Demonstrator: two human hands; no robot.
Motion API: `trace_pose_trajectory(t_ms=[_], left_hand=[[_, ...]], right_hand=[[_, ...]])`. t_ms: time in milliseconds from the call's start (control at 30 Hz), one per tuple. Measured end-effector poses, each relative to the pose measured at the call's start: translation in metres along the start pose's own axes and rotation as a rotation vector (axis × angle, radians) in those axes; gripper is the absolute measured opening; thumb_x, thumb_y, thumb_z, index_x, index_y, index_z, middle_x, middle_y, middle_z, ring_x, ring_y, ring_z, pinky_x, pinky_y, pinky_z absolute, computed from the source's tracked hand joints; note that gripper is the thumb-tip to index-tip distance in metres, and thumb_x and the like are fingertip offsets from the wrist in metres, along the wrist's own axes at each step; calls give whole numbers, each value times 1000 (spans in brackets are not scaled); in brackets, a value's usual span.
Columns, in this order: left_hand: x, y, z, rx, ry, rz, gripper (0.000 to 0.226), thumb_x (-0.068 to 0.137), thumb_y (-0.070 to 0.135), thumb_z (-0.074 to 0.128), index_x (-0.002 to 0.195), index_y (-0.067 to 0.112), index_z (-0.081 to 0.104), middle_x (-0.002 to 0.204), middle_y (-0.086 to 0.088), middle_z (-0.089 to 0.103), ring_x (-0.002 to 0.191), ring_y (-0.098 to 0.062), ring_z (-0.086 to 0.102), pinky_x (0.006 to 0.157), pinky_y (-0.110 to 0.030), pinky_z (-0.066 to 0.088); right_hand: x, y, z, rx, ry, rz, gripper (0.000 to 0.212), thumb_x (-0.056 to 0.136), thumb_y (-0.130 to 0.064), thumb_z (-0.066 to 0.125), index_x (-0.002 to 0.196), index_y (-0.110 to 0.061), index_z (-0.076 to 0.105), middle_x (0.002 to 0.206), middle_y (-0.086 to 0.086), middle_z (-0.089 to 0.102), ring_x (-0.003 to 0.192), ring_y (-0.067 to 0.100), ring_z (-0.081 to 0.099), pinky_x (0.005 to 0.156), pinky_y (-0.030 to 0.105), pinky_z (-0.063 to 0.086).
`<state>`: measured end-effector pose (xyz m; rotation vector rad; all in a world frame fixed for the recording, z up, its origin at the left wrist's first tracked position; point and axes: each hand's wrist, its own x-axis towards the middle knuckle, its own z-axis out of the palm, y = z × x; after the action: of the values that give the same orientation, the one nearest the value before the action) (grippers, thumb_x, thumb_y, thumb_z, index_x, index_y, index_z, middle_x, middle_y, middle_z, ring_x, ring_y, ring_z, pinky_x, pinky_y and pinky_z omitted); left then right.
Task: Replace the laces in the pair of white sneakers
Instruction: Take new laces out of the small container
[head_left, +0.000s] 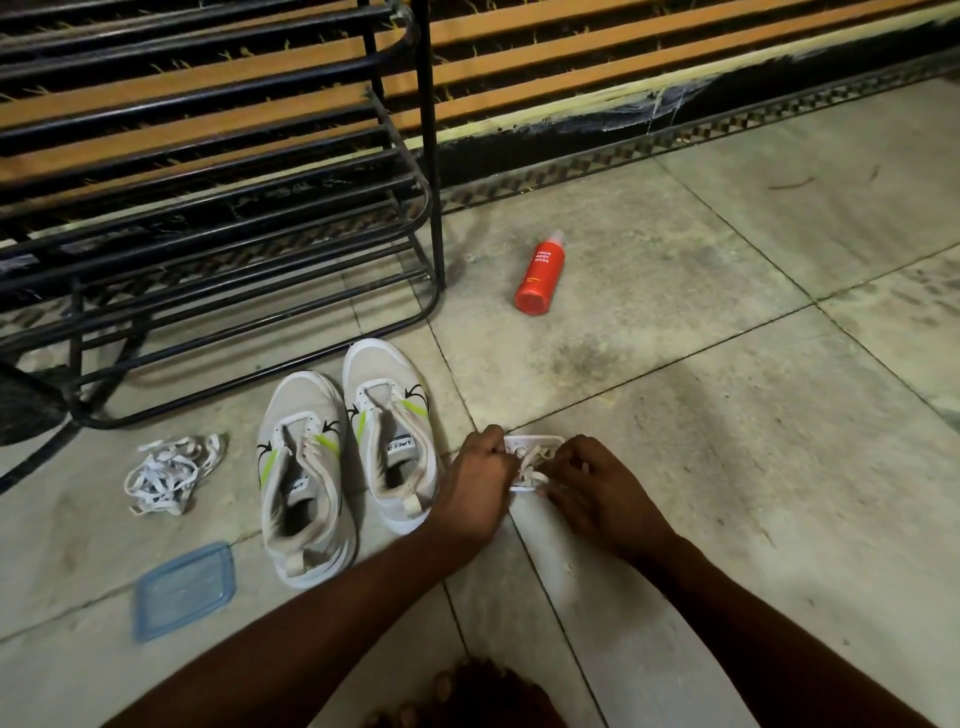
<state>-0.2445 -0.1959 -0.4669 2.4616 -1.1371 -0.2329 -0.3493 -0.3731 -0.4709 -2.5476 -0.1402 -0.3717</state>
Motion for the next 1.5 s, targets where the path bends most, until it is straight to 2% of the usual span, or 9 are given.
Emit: trace_pose_trajectory(t_ms=[200, 333, 467, 700, 867, 1000, 1233, 1367, 1500], left_hand=[[-9, 3, -5, 6, 55, 60, 19, 71, -2, 60, 87, 6, 66, 99, -11, 58, 92, -31, 57, 71, -28, 31], [-17, 1, -8, -43, 46, 88, 37, 73, 0, 50, 103, 2, 71, 106, -15, 65, 100, -35, 60, 85, -36, 47], [-19, 1, -10, -100, 30, 68, 32, 77, -3, 54, 106, 1, 68, 109, -15, 63, 101, -33, 61, 87, -39, 52], [-30, 0, -7, -74, 101, 40, 26, 89, -3, 65, 113, 5, 71, 115, -10, 65, 105, -29, 60, 91, -36, 49], [-31, 0, -5, -145, 52, 9, 31, 90, -3, 54, 115, 1, 71, 115, -15, 67, 109, -31, 63, 97, -33, 49], [-23, -1, -15, -132, 35, 44, 41, 81, 9, 41, 106, 4, 74, 101, -14, 70, 97, -33, 65, 87, -29, 43], [-7, 5, -17, -180, 100, 14, 26, 77, 7, 49, 94, 11, 69, 104, -1, 61, 89, -18, 61, 69, -21, 34], [-3, 7, -20, -153, 56, -2, 41, 81, 16, 41, 107, 10, 72, 107, -7, 62, 93, -24, 65, 74, -30, 48], [-3, 11, -22, -57, 2, -9, 51, 84, 34, 28, 110, 17, 69, 107, -3, 60, 96, -23, 63, 69, -21, 28]], right_hand=[[20, -11, 3, 4, 35, 67, 4, 86, -6, 71, 86, -6, 76, 87, 8, 62, 82, 26, 59, 69, 36, 50], [36, -12, 10, -58, -13, 151, 13, 84, -7, 72, 71, -5, 71, 77, 10, 62, 74, 30, 61, 62, 39, 50], [44, -11, 15, -124, -95, 281, 13, 85, -15, 70, 74, -7, 69, 77, 10, 61, 77, 31, 61, 64, 39, 48], [45, -7, 13, -293, -297, 142, 28, 81, -13, 58, 102, -20, 76, 101, 2, 62, 96, 28, 57, 71, 35, 37], [29, -1, 4, -72, -279, 100, 27, 89, -17, 59, 113, -17, 72, 109, 0, 59, 101, 23, 55, 75, 37, 46], [26, -1, 7, -41, -234, 106, 16, 95, -30, 63, 100, -20, 75, 104, -4, 59, 98, 20, 54, 75, 40, 47], [42, -6, 10, 19, -158, 147, 12, 87, -11, 67, 76, -11, 72, 98, 5, 62, 89, 29, 53, 70, 46, 47], [46, -1, 14, -80, -154, 188, 21, 88, -22, 55, 80, -16, 73, 104, 4, 53, 94, 28, 46, 71, 34, 34], [45, 1, 13, -25, -155, 168, 10, 84, -8, 67, 78, -11, 74, 98, 6, 55, 90, 29, 49, 70, 35, 39]])
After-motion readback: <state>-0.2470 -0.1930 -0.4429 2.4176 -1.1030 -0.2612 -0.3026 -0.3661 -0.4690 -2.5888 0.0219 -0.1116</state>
